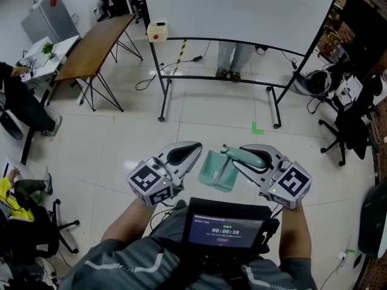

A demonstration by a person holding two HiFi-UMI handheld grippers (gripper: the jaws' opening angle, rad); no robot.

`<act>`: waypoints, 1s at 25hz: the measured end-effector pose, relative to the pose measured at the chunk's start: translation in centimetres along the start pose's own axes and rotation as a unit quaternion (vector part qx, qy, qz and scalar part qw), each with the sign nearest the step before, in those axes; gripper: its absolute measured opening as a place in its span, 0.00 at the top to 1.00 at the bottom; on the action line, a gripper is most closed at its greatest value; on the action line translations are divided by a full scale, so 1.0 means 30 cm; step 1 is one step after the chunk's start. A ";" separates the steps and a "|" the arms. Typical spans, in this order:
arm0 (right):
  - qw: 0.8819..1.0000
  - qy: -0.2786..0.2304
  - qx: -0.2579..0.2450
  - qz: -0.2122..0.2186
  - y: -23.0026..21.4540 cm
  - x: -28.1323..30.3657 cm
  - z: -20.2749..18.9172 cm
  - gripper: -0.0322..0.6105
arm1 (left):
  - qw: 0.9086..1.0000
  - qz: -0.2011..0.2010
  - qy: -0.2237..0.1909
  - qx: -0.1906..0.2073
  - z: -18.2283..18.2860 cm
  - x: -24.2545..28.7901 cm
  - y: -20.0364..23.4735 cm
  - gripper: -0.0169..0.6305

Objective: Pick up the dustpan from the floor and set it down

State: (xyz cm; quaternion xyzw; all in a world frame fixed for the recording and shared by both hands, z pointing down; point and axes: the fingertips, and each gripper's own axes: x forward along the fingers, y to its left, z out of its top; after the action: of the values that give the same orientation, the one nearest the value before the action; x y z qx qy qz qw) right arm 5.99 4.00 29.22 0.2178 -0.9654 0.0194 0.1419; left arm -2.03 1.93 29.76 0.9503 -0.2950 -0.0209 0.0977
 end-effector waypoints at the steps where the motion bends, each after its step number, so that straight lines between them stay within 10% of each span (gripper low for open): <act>1: 1.000 -0.003 0.000 0.000 -0.001 0.002 0.003 0.71 | 1.000 0.000 0.002 0.000 -0.003 -0.003 0.003 0.94; 25: 1.000 -0.006 0.010 -0.003 -0.054 0.248 0.055 0.71 | 1.000 -0.005 0.009 -0.024 0.005 -0.126 0.251 0.93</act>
State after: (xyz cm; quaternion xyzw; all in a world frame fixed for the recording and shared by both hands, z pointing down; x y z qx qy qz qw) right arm -0.19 -0.73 29.70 0.2220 -0.9654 0.0275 0.1339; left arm -9.35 -2.04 31.05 0.9492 -0.2891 -0.0203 0.1229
